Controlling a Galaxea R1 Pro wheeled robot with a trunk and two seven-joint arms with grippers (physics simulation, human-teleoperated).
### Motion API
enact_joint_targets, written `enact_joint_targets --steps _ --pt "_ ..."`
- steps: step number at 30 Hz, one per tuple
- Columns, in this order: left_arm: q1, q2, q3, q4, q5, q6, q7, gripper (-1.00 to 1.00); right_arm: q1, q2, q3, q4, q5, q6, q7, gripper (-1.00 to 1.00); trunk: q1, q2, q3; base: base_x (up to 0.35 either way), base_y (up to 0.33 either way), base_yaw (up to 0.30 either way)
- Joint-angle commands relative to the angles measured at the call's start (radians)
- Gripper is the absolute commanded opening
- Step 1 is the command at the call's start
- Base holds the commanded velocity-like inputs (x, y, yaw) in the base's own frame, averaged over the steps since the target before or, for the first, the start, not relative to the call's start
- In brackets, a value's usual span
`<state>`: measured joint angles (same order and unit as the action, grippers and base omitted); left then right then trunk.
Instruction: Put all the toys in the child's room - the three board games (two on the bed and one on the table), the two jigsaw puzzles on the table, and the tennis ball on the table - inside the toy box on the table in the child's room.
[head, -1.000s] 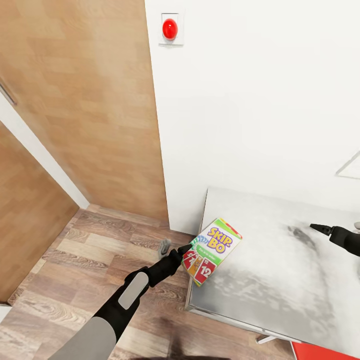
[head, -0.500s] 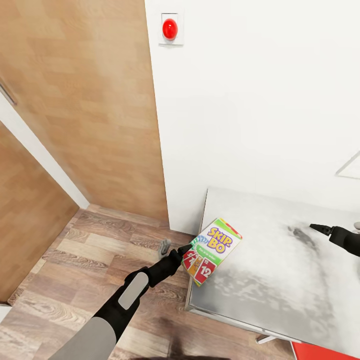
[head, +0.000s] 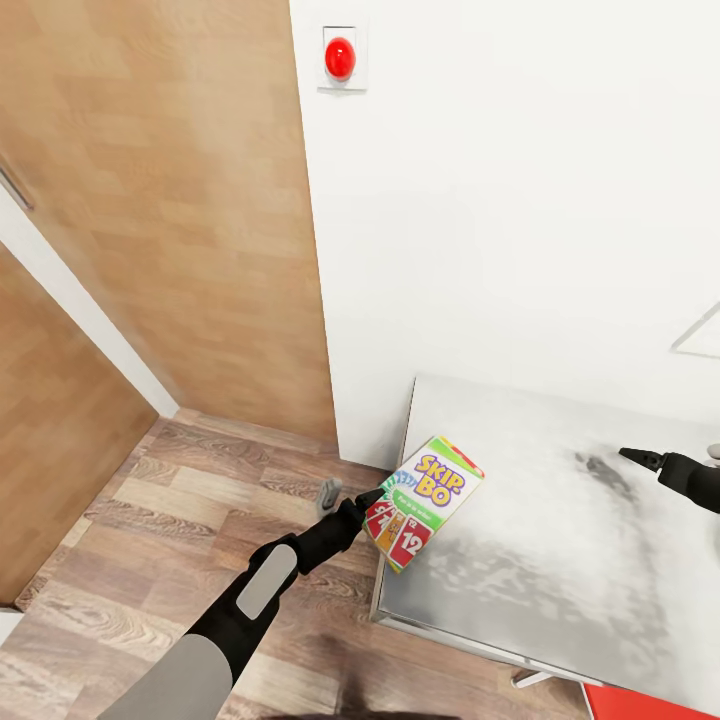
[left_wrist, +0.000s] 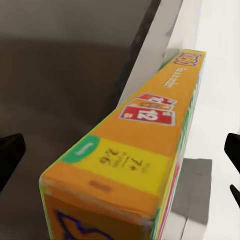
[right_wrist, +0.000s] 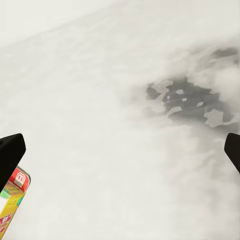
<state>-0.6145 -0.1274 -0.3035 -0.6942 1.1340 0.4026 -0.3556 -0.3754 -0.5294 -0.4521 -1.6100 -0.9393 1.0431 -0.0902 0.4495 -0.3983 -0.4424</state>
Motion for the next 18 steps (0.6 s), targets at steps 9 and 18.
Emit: enact_joint_targets --steps 9,18 --pt "0.0 -0.001 -0.001 0.0 0.009 0.005 0.0 1.0 -0.001 0.0 0.0 -0.001 -0.01 0.004 -0.01 1.0 0.001 -0.002 -0.001 0.0 0.0 0.0" --pt "0.001 -0.001 -0.002 -0.001 0.009 0.005 -0.001 1.0 -0.001 0.0 0.0 -0.001 -0.01 0.004 -0.011 1.0 0.001 -0.002 -0.001 0.0 0.0 0.0"
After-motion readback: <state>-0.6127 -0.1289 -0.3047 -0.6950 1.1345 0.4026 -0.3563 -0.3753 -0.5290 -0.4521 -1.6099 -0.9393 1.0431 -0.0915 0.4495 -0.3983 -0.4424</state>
